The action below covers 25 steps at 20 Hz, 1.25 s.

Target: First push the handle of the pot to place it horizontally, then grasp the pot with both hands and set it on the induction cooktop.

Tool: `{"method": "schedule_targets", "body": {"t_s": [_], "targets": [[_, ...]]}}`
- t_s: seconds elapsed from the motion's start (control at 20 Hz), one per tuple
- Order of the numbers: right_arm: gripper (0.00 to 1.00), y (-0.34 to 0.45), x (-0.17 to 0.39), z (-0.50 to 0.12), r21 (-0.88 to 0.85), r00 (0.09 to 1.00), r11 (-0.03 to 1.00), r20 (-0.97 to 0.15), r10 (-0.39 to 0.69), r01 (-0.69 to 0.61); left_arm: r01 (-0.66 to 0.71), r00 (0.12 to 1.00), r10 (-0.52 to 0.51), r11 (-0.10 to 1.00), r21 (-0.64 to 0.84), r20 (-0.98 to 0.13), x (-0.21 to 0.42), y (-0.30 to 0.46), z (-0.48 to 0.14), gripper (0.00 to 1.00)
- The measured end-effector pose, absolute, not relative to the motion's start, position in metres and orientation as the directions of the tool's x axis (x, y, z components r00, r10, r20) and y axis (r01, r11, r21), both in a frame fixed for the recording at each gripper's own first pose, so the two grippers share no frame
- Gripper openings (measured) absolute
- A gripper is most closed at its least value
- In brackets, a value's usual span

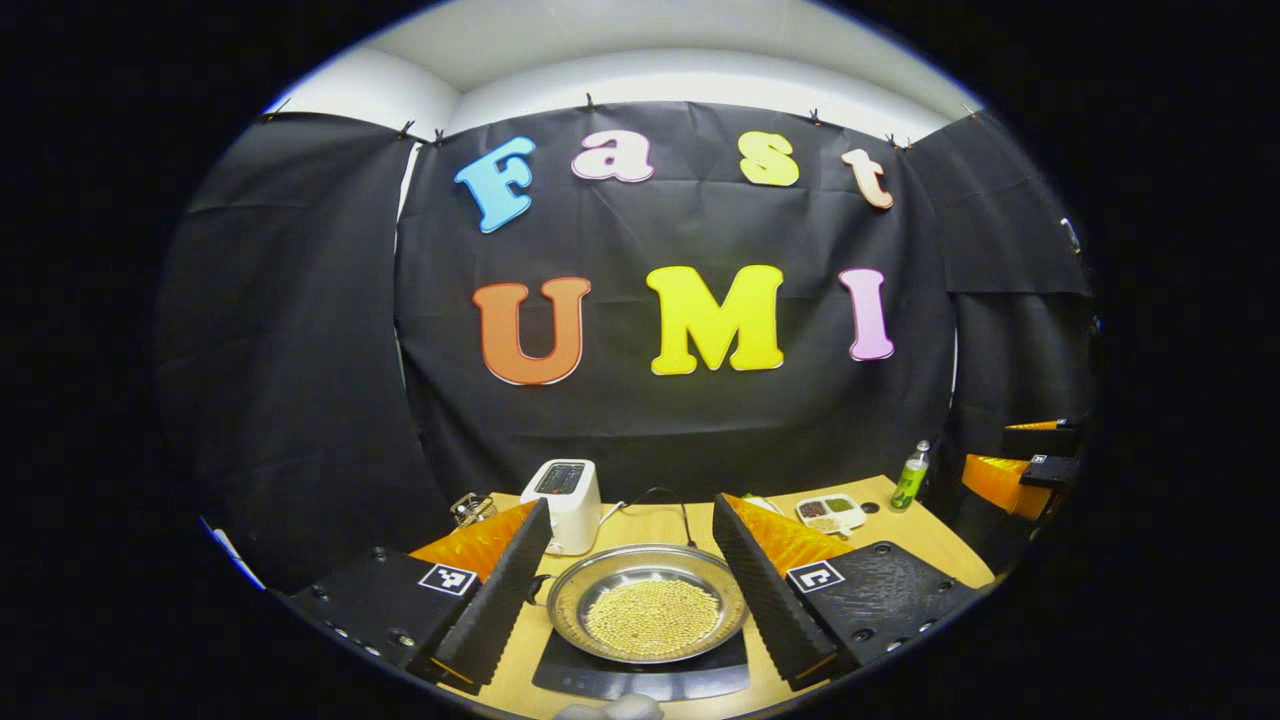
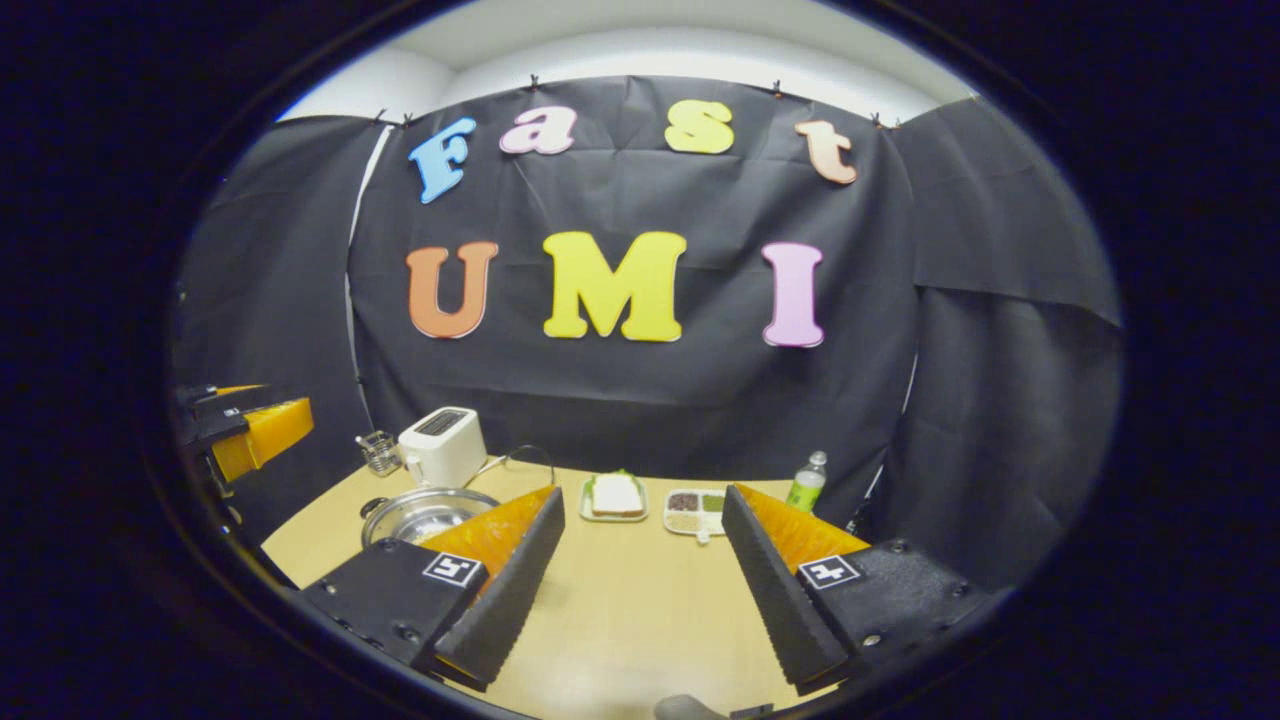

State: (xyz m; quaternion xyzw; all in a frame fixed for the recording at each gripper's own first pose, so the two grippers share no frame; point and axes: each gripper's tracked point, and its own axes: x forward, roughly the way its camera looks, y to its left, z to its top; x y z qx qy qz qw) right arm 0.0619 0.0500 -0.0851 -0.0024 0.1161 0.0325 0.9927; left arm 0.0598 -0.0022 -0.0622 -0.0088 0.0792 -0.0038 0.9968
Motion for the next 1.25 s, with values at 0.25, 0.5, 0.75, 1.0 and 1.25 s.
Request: {"method": "schedule_targets", "body": {"t_s": [0.25,0.5,0.75,1.0,1.25], "targets": [[1.00,-0.012,0.030,-0.042,0.039,0.989,0.999,-0.146,0.014,-0.008,0.044,0.994,-0.046,0.999,-0.018,-0.100,0.038,-0.056,-0.017,0.97],[1.00,-0.056,0.009,-0.015,0.044,0.996,0.999,-0.086,-0.017,0.020,0.071,0.994,-0.073,0.997,-0.029,-0.079,0.017,-0.096,0.008,0.96],[1.00,-0.072,0.010,0.002,0.040,0.999,0.999,-0.037,0.000,0.001,0.041,0.996,-0.043,0.999,-0.023,-0.084,0.003,-0.103,0.015,0.97],[1.00,-0.073,0.000,0.007,0.062,0.999,0.998,-0.038,0.027,-0.025,-0.002,0.999,0.002,1.000,-0.013,-0.045,-0.004,-0.092,0.030,0.96],[1.00,-0.069,-0.003,0.014,0.050,0.999,0.998,-0.030,0.034,-0.032,-0.020,0.999,0.019,0.999,-0.028,-0.030,-0.010,-0.085,0.036,0.97]]}}
